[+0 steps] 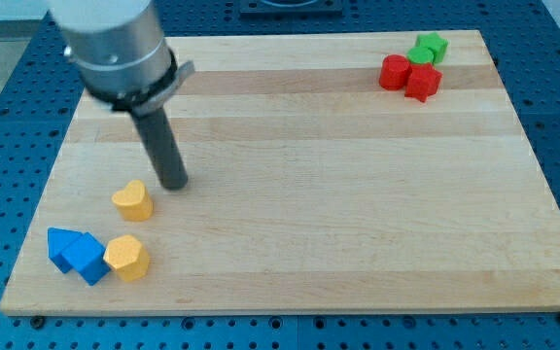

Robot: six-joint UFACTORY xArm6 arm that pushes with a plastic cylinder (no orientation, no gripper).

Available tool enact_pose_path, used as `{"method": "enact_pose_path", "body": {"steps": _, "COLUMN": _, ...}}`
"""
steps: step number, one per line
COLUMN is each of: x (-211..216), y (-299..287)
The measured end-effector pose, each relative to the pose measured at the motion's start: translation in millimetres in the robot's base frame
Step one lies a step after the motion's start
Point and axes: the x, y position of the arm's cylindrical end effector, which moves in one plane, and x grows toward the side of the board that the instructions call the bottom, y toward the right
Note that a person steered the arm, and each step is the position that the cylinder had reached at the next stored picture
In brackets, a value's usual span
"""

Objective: Move the yellow heart closer to the yellow hexagon

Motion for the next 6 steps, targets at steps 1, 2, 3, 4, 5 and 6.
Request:
{"method": "enact_pose_path", "body": {"steps": 1, "x": -6.4, "y": -14.3}}
{"method": "enact_pose_path", "body": {"steps": 2, "x": 0.6, "y": -23.5}}
{"method": "enact_pose_path", "body": {"steps": 3, "x": 14.0, "y": -32.9}}
{"method": "enact_pose_path", "body": {"steps": 4, "x": 32.7, "y": -35.3}}
{"method": "enact_pose_path", "body": {"steps": 5, "x": 46.4, "y": -35.3}}
{"method": "enact_pose_path", "body": {"steps": 6, "x": 55.7, "y": -35.3}}
